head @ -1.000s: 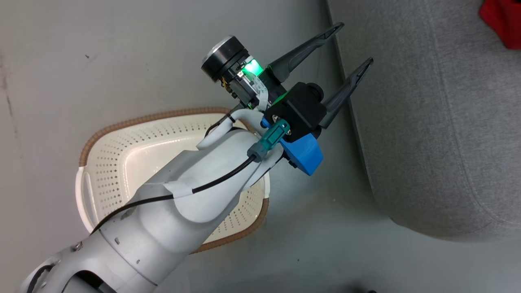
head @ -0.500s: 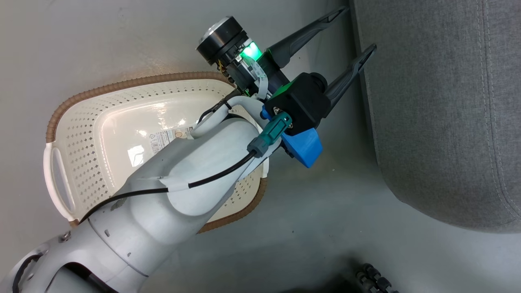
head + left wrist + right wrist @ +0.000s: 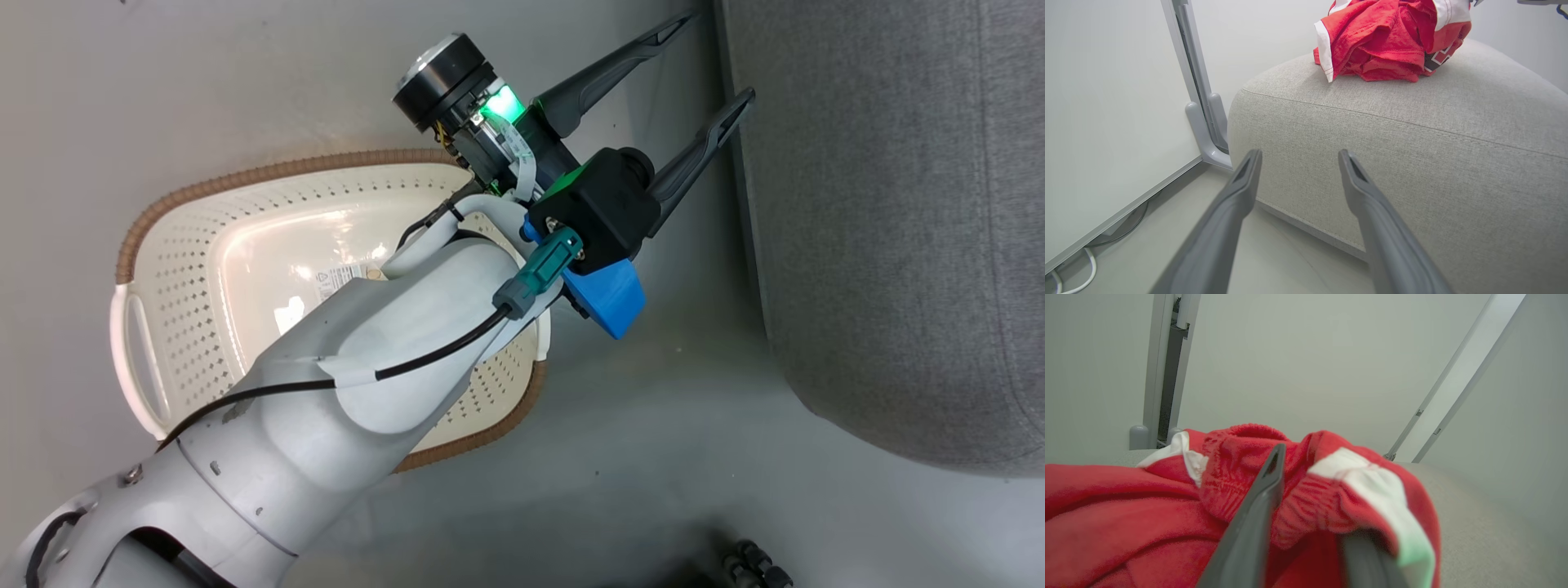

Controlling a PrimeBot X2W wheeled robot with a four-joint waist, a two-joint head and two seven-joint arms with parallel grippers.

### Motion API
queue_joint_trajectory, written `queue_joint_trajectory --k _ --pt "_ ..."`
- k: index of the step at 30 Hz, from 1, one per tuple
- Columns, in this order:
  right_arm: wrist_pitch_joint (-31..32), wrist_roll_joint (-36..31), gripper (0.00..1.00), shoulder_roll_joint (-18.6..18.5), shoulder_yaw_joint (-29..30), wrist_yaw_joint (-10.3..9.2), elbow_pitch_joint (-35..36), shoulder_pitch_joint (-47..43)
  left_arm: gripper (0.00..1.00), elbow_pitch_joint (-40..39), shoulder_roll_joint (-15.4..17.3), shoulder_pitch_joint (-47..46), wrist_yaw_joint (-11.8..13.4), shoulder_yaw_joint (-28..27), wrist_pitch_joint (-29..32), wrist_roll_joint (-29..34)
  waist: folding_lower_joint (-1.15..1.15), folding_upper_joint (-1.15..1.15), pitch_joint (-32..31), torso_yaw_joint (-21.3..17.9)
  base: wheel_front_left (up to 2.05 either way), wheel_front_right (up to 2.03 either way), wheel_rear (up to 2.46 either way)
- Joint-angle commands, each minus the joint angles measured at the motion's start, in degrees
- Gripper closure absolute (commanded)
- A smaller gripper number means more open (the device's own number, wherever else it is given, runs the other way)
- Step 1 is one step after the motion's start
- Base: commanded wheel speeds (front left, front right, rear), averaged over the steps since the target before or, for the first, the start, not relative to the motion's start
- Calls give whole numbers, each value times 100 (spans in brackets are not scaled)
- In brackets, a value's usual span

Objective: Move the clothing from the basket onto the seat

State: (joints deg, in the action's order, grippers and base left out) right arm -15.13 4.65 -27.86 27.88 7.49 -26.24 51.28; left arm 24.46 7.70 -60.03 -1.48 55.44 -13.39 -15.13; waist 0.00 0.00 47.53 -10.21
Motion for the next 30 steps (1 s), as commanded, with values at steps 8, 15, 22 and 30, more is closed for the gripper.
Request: queue_joint_trajectory --k 8,15,22,30 --pt "-3 -166 0 80 -101 1 444 -1067 0 99 -108 321 108 -80 -151 -153 0 0 -783 80 0 0 0" --pt "-4 -270 0 403 -148 1 714 -2155 0 -4 -161 824 236 -322 -184 -294 0 0 -1623 184 0 0 0" --pt "-4 -226 0 707 -331 2 1127 -2888 0 -309 -60 1583 373 -783 -186 -343 0 0 -2447 334 0 0 0" --pt "-3 -151 0 1133 -929 1 1792 -3615 0 -704 161 2661 675 -1710 -183 -293 0 0 -3295 702 0 0 0"
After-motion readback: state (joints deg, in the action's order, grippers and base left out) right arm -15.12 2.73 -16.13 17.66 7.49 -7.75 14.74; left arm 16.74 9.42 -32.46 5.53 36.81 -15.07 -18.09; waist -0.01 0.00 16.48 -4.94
